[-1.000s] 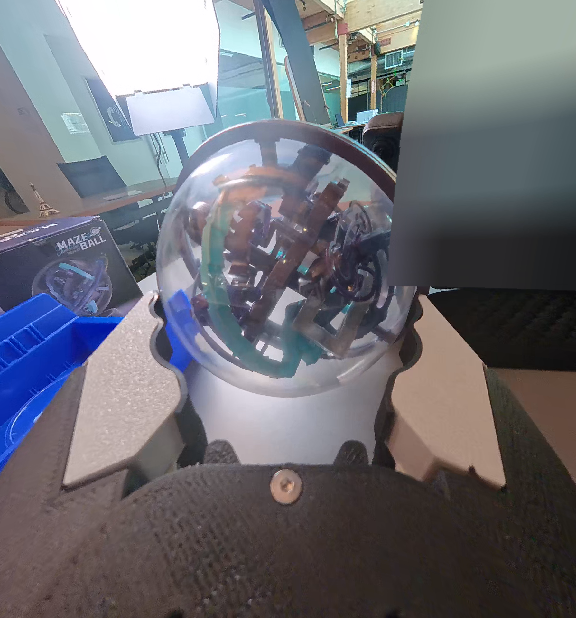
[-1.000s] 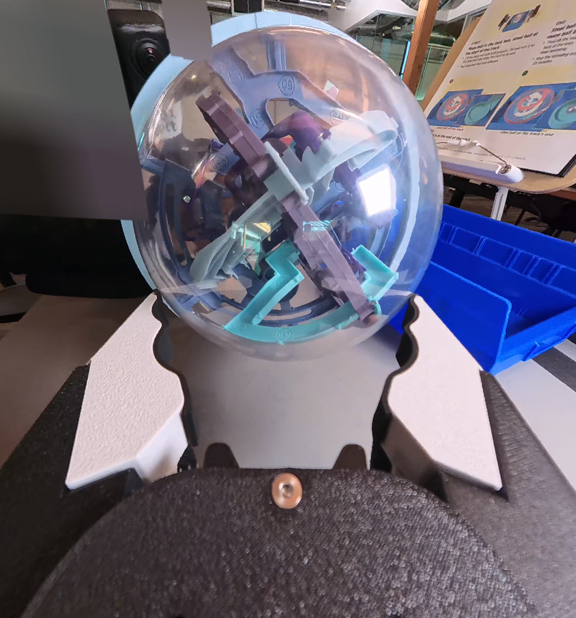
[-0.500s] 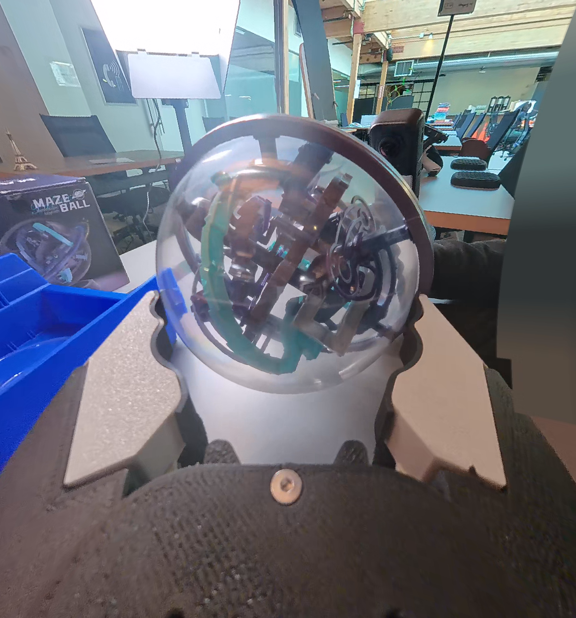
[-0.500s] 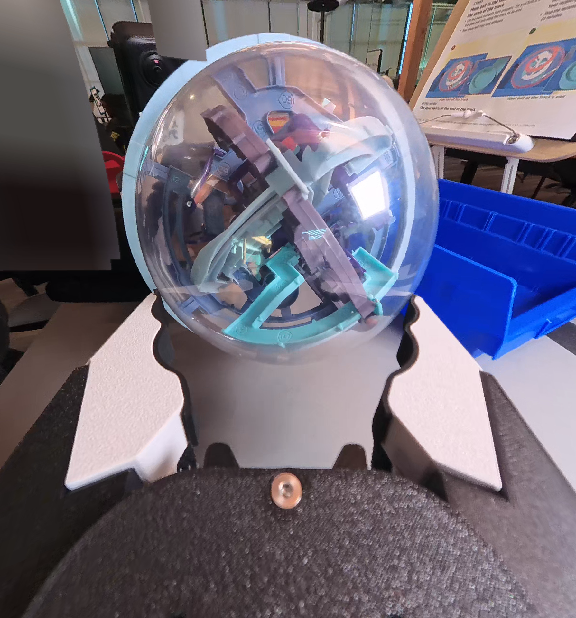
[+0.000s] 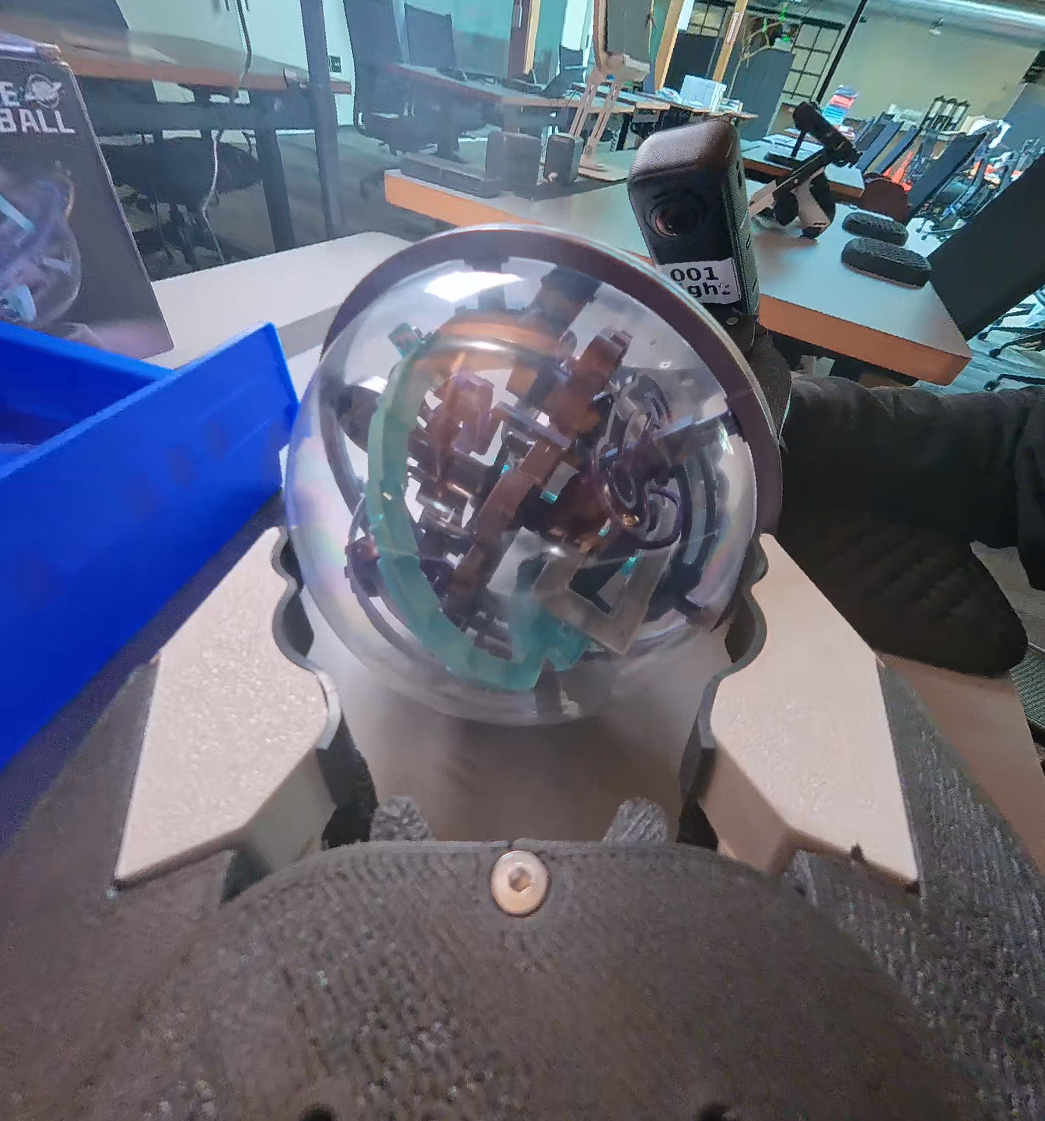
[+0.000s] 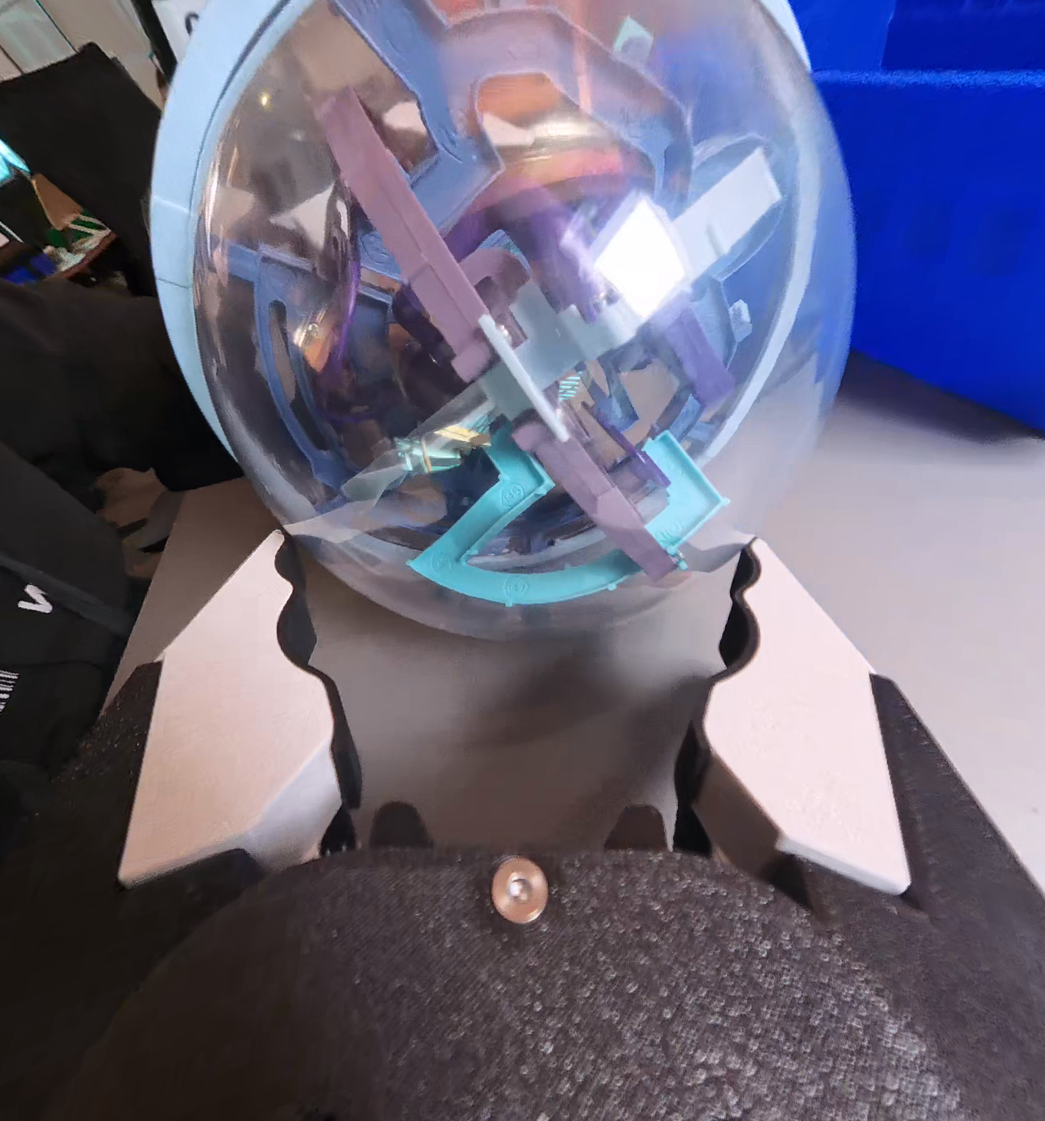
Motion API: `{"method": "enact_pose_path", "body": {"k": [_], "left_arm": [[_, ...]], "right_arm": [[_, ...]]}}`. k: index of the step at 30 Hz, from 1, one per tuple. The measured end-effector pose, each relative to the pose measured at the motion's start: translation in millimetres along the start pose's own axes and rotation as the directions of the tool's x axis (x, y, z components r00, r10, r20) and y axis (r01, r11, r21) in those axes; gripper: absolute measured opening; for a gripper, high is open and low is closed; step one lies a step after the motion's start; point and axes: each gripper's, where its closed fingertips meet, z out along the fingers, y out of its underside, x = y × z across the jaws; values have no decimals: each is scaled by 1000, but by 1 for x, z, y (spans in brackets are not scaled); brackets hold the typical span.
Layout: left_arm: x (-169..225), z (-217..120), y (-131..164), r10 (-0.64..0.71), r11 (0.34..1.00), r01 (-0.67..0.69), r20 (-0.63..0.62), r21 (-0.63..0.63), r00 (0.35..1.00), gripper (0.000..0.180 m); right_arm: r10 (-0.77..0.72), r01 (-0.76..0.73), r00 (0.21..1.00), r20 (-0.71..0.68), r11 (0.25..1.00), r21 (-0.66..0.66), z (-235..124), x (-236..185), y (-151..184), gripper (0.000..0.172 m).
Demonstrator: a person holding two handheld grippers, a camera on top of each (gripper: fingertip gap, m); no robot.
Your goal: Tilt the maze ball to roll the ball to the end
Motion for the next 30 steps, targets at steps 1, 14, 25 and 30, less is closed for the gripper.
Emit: {"method": "enact_pose_path", "body": {"k": [1, 14, 25, 30], "left_arm": [[0, 0, 1, -2, 1000, 2, -1, -4, 1000, 139], [-2, 0, 1, -105, 994, 105, -38, 1, 994, 139], [10, 14, -5, -4, 1000, 4, -40, -8, 999, 138], [20, 12, -10, 40, 999, -37, -78, 38, 996, 132]], "right_arm": [[18, -18, 1000, 9, 1000, -20, 2, -1, 4, 136], [-76, 65, 996, -40, 970, -233, 0, -4, 30, 139], [-276, 254, 930, -241, 960, -120, -38, -13, -85, 136], [-205, 178, 965, -163, 970, -165, -30, -11, -62, 126]]}}
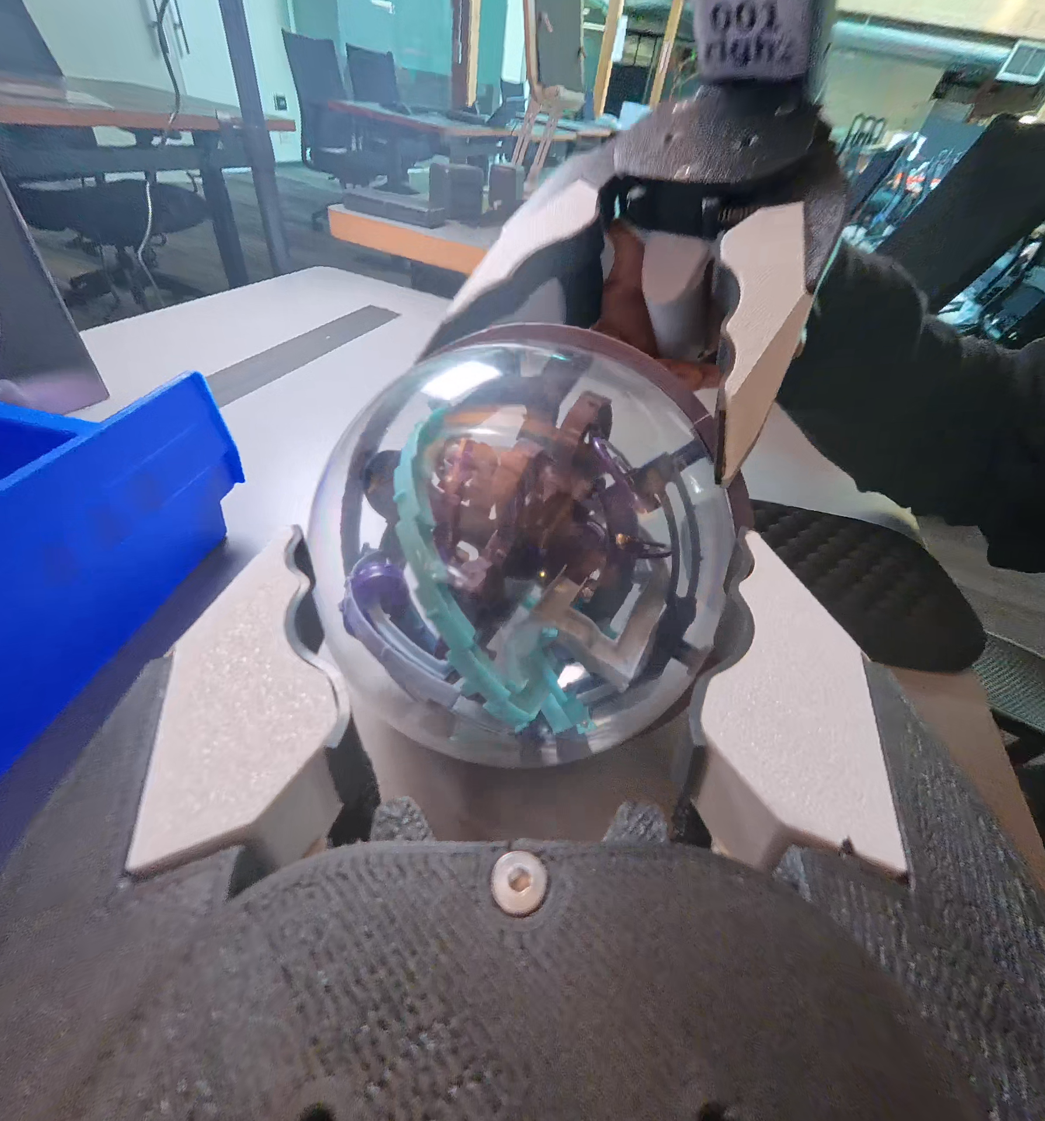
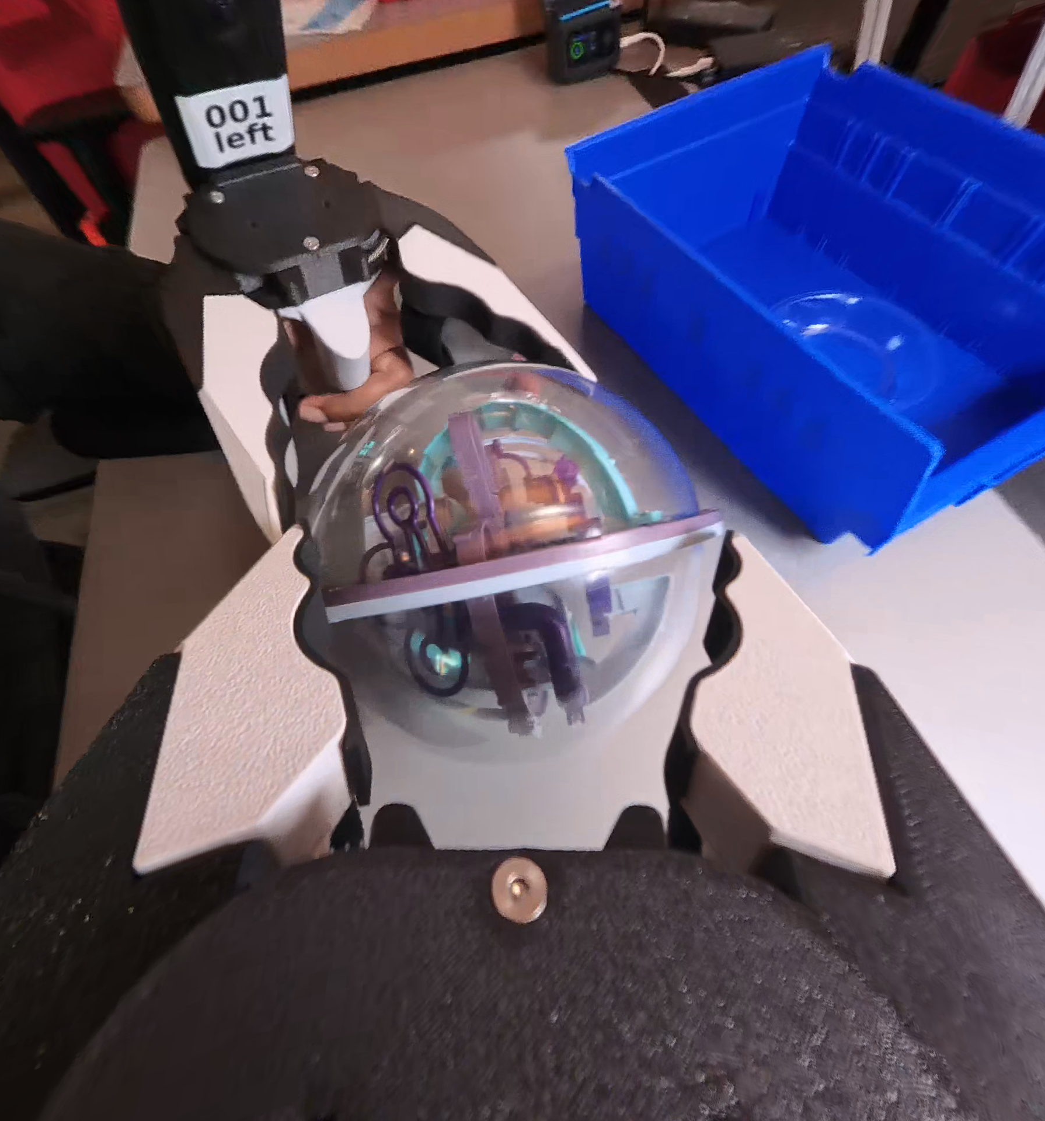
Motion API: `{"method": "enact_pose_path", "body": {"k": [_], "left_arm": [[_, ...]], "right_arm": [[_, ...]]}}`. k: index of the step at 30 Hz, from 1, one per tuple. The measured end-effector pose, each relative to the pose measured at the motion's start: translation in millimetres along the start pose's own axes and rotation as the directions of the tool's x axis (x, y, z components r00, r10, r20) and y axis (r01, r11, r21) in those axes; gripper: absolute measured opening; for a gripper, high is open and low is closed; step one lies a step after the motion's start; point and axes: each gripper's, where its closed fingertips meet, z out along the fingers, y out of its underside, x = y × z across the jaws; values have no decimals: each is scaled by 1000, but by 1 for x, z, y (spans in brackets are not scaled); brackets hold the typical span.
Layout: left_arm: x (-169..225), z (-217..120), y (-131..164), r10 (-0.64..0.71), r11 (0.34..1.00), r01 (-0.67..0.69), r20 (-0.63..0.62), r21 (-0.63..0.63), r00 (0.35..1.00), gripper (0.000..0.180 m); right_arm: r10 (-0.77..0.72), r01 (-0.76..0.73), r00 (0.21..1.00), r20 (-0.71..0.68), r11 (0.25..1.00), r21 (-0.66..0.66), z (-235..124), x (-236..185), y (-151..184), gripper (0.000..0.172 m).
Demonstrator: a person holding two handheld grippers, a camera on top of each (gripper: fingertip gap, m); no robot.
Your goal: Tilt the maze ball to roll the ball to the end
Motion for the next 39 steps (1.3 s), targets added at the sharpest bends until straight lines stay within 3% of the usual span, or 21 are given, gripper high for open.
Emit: {"method": "enact_pose_path", "body": {"k": [5, 8, 12, 18, 30, 33, 39], "left_arm": [[0, -11, 21, -94, 994, 89, -74, -61, 993, 148], [4, -6, 45, -181, 977, 165, -118, -138, 976, 151], [10, 12, 64, -196, 964, 169, -119, -208, 973, 147], [6, 17, 58, -167, 974, 148, -102, -169, 981, 150], [-12, -8, 32, -68, 997, 65, -47, -47, 997, 143], [-13, -12, 28, -104, 994, 103, -60, -21, 993, 141], [-6, -7, 47, -202, 976, 191, -117, -103, 972, 147]], "right_arm": [[31, -34, 999, 38, 998, 59, -8, -3, 11, 124], [44, -48, 998, 40, 995, 91, -13, -2, 15, 124], [75, -80, 996, 44, 990, 116, -15, -1, 20, 125], [111, -122, 991, 68, 976, 178, -17, 2, 31, 127], [107, -124, 988, 113, 980, 156, 4, -1, 56, 126], [101, -116, 988, 115, 984, 133, 9, -3, 64, 125], [78, -87, 991, 110, 993, 76, 22, -8, 77, 124]]}}
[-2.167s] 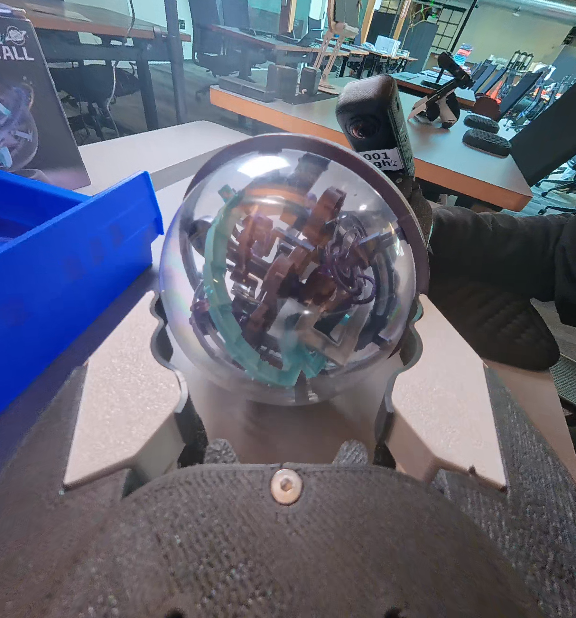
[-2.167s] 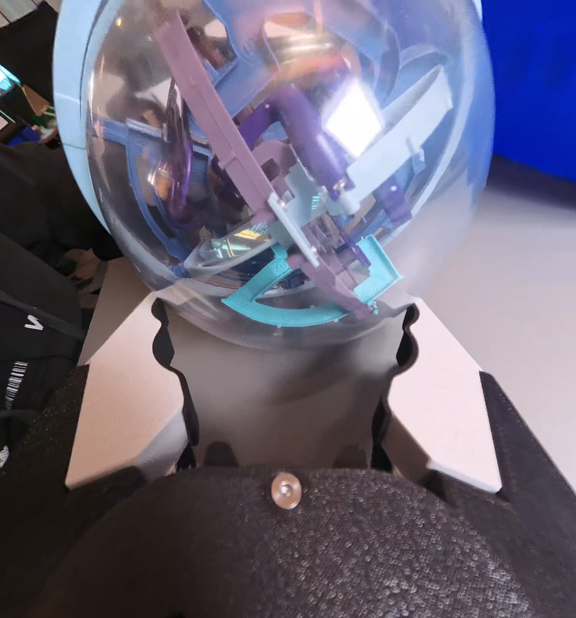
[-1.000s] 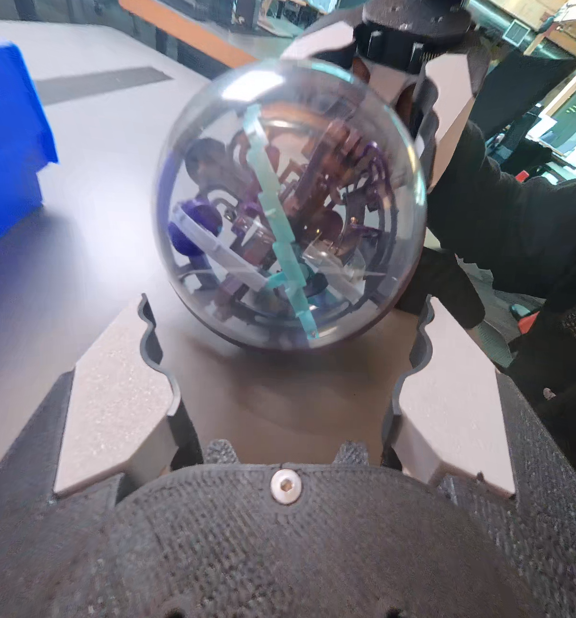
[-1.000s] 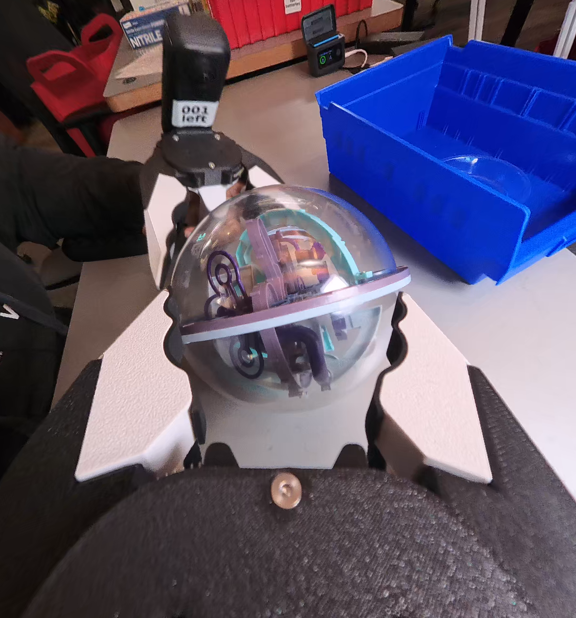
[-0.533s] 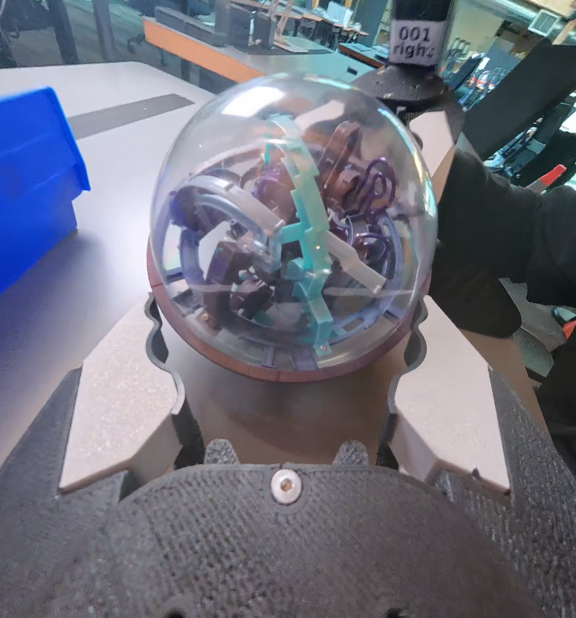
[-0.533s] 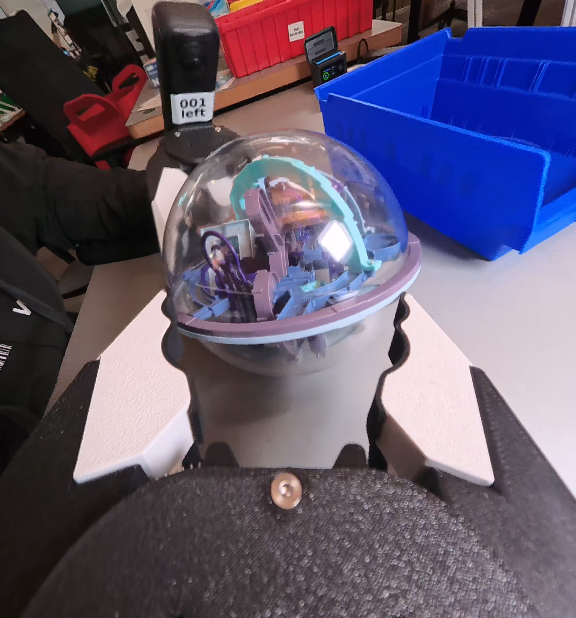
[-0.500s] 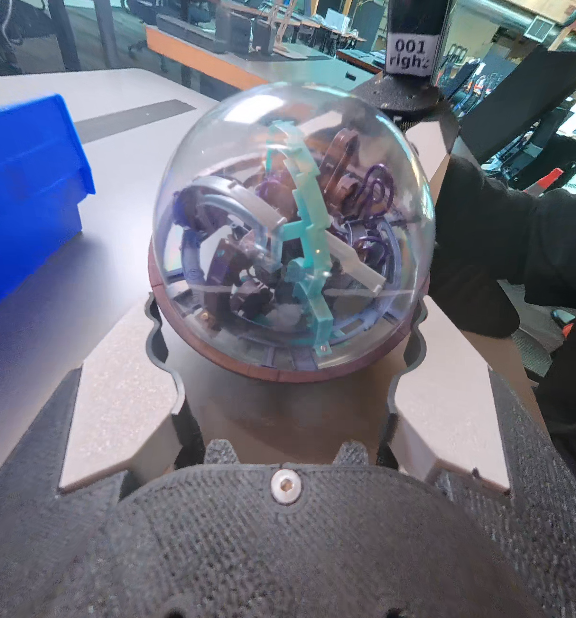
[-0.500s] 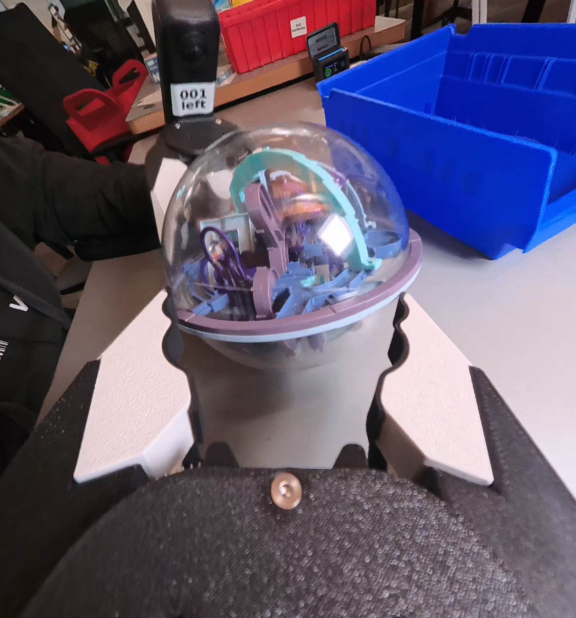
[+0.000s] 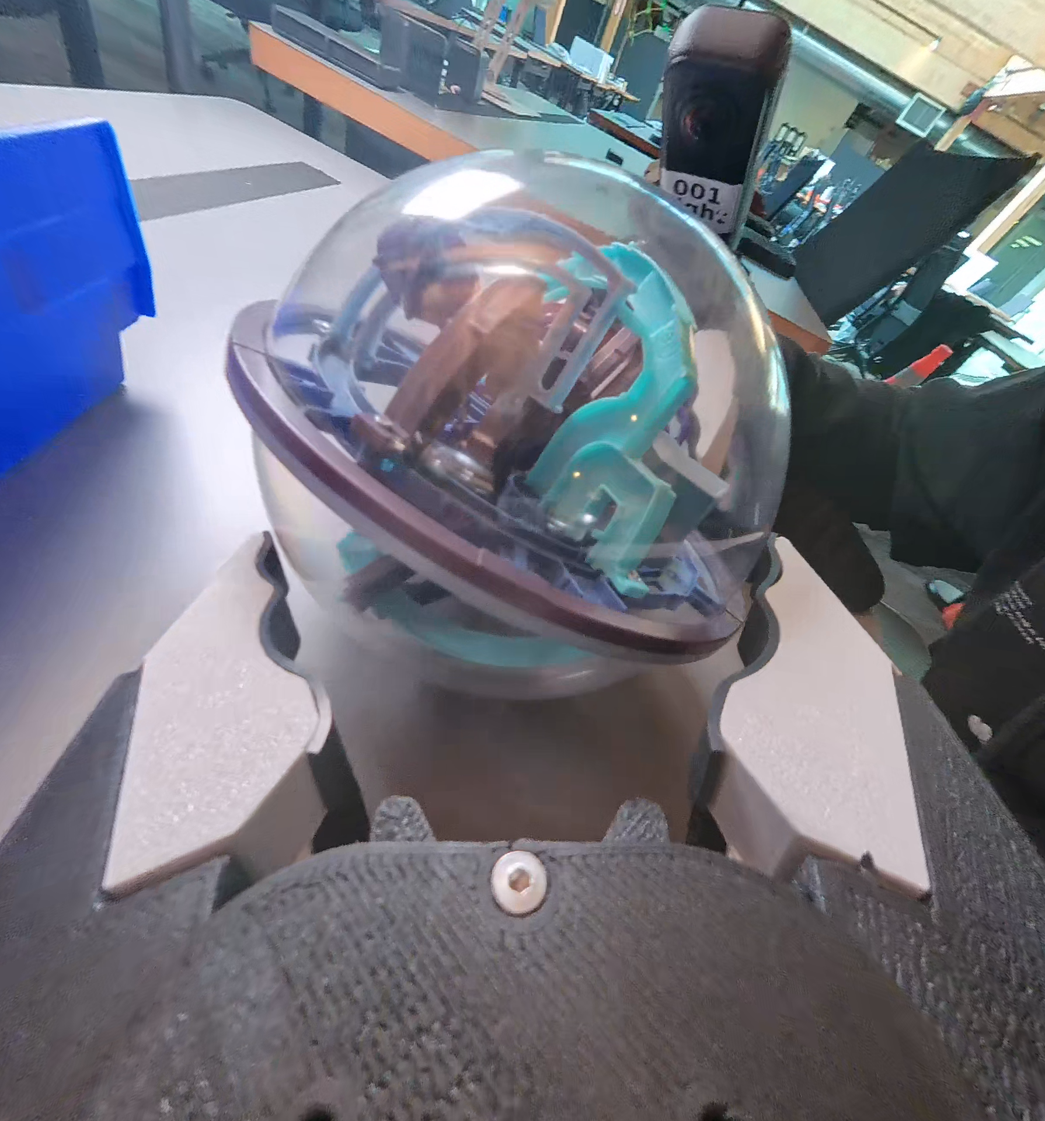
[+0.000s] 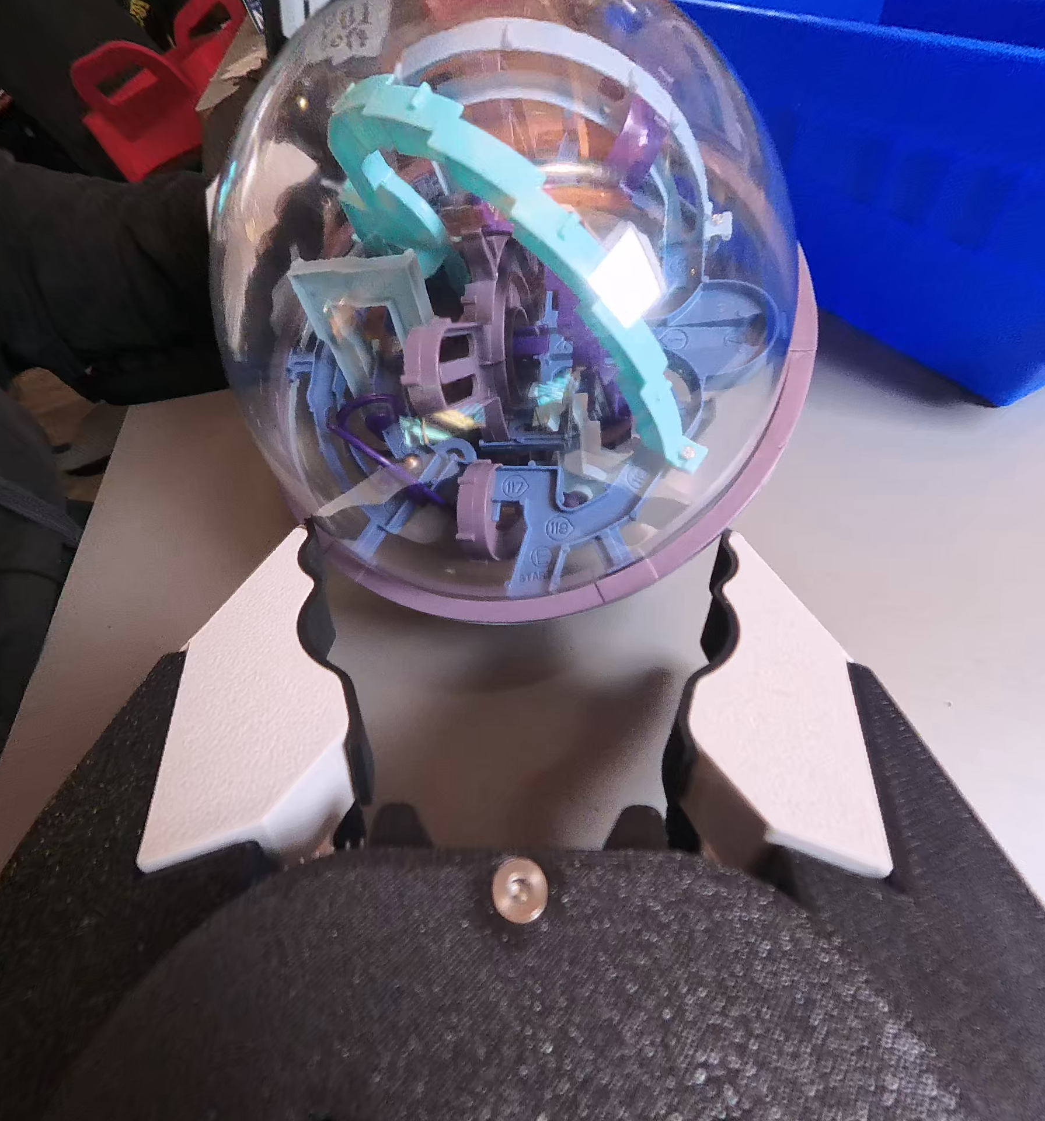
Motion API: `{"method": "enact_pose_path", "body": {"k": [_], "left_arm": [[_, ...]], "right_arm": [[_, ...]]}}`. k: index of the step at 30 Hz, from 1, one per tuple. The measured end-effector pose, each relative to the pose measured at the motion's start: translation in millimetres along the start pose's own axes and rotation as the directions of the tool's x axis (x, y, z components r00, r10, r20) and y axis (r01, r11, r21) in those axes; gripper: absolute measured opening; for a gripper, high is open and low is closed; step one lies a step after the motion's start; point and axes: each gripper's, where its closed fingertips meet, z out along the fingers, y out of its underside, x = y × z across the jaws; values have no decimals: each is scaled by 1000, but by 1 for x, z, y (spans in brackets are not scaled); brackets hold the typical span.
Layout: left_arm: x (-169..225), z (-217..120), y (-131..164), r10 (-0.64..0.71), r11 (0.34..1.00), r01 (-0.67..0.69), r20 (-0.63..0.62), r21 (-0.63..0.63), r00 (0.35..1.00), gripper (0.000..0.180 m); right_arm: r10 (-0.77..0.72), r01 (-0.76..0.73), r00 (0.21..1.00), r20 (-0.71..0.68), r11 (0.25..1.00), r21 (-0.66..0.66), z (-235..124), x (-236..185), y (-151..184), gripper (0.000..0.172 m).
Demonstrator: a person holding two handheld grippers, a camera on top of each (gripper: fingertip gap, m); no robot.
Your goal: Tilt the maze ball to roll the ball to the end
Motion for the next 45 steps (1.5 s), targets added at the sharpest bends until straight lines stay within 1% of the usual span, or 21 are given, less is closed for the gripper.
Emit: {"method": "enact_pose_path", "body": {"k": [6, 11, 15, 19, 23, 26, 30, 34, 36, 38, 39, 41, 43, 45], "left_arm": [[-1, -2, -1, 42, 999, -42, 6, 0, 999, 147], [3, -7, -12, 166, 985, -168, 35, 36, 985, 147], [9, -12, -19, 286, 956, -289, 61, 45, 956, 147], [13, -13, -18, 426, 903, -429, 88, 17, 900, 147], [15, -13, -15, 563, 825, -564, 121, -26, 818, 146], [18, -12, -15, 634, 772, -633, 141, -61, 760, 146], [22, -11, -14, 698, 715, -693, 147, -94, 700, 146], [20, -10, -6, 734, 679, -719, 130, -147, 666, 146], [19, -10, -3, 747, 664, -729, 117, -164, 654, 146], [21, -10, -2, 748, 663, -732, 98, -157, 656, 146], [21, -10, -2, 757, 652, -741, 93, -158, 646, 146], [23, -10, -2, 779, 625, -763, 82, -163, 621, 145], [24, -10, -2, 801, 597, -785, 73, -168, 594, 145], [25, -10, -2, 821, 569, -805, 68, -167, 566, 144]], "right_arm": [[-15, 15, 1000, -13, 1000, 14, 4, 0, 1, 124], [-77, 80, 996, -47, 995, 61, 8, -1, -4, 124], [-156, 163, 984, -89, 984, 75, 9, -2, -9, 124], [-255, 264, 956, -147, 963, 44, 11, -1, -7, 124], [-350, 356, 914, -207, 935, -11, 13, 3, -3, 124], [-391, 389, 891, -231, 920, -58, 16, 6, 2, 125], [-415, 400, 878, -238, 910, -108, 20, 8, 8, 124], [-406, 379, 892, -200, 912, -158, 21, 7, 18, 123], [-360, 341, 925, -122, 928, -151, 20, -1, 22, 130], [-314, 307, 949, -29, 943, -131, 13, -11, 24, 134], [-286, 285, 958, 10, 952, -111, 8, -15, 22, 135], [-224, 226, 972, 69, 974, -24, -3, -21, 7, 139], [-168, 162, 981, 97, 984, 73, -13, -21, -11, 141], [-132, 118, 984, 117, 986, 115, -13, -19, -20, 141]]}}
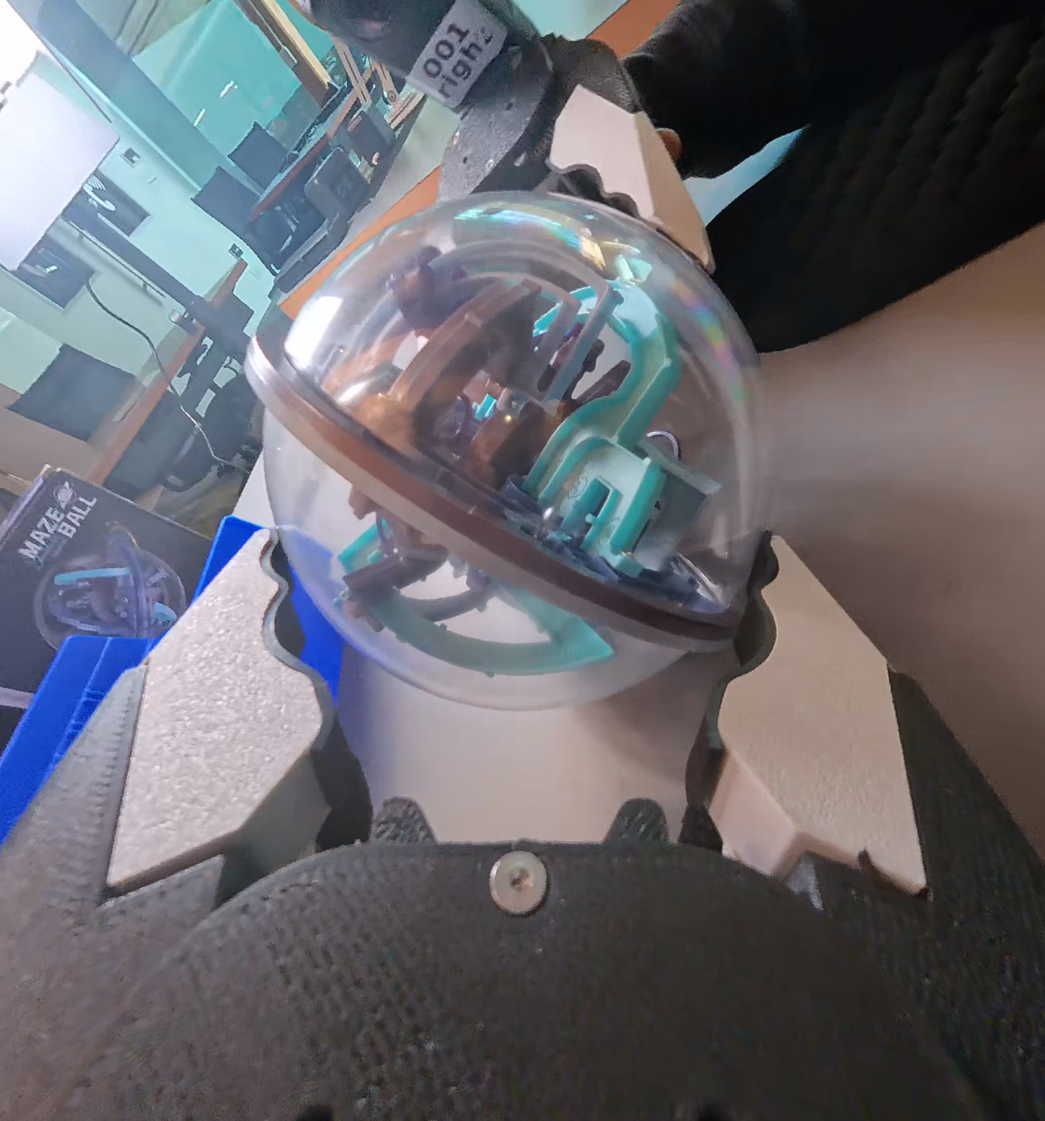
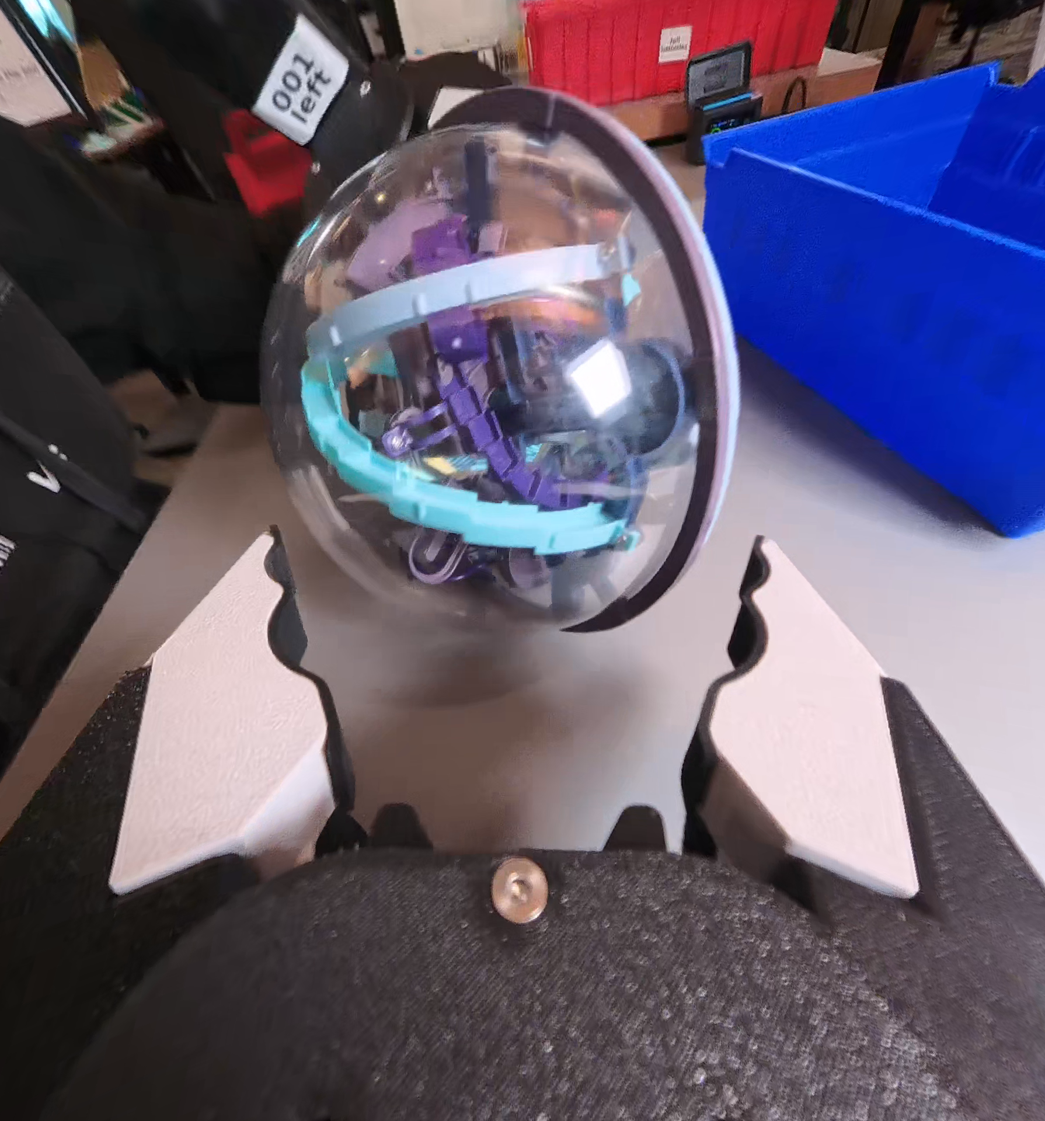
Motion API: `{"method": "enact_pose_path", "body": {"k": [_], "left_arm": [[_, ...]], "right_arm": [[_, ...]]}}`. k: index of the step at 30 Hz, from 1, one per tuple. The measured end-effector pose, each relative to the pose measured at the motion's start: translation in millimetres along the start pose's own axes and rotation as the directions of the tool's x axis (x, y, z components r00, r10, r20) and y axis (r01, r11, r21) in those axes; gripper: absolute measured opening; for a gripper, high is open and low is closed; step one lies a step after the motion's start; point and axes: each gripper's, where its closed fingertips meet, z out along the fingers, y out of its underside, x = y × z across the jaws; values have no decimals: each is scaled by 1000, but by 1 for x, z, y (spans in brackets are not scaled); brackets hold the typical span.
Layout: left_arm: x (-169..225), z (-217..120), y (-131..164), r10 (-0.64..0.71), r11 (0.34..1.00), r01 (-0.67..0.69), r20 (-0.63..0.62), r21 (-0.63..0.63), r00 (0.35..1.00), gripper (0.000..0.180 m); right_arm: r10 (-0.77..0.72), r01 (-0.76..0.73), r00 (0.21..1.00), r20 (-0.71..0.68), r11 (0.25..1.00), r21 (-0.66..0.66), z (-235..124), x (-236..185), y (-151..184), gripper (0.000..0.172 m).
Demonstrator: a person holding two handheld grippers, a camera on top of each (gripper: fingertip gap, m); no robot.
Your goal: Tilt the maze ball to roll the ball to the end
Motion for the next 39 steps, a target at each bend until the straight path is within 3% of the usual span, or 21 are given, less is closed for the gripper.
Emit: {"method": "enact_pose_path", "body": {"k": [4, 10, 13, 16, 20, 23, 25, 30, 34, 39], "left_arm": [[0, 0, -1, 44, 999, -44, 9, 1, 999, 144], [-8, 1, 11, 24, 997, -20, 52, -77, 998, 142], [-11, 1, 23, -67, 988, 75, 59, -132, 996, 143], [-14, -2, 29, -247, 960, 252, 52, -122, 968, 145], [-19, -12, 14, -590, 807, 590, -45, -5, 806, 139], [-13, -10, 16, -778, 626, 778, -97, -49, 620, 133], [-7, -4, 18, -822, 568, 821, -98, -62, 561, 140], [-9, 3, 25, -783, 622, 781, -38, -56, 620, 140], [-15, -1, 21, -697, 717, 697, -4, -26, 717, 139], [-19, -4, 18, -614, 789, 615, 26, -17, 789, 138]], "right_arm": [[51, -52, 996, 73, 999, 11, 11, -6, 2, 134], [50, -50, 999, 11, 998, 42, 14, 3, -1, 134], [50, -49, 999, -20, 997, 56, 14, 8, -3, 132], [48, -44, 997, -53, 997, 69, 12, 12, -4, 131], [27, -19, 995, -96, 997, 80, 11, 15, -5, 129], [3, 9, 991, -133, 996, 85, 10, 18, -5, 128], [-29, 43, 987, -161, 995, 86, 10, 18, -4, 127], [-121, 142, 964, -236, 987, 76, 12, 18, -6, 126], [-172, 190, 948, -269, 981, 43, 15, 20, -2, 126], [-208, 218, 933, -293, 976, 0, 18, 21, 1, 126]]}}
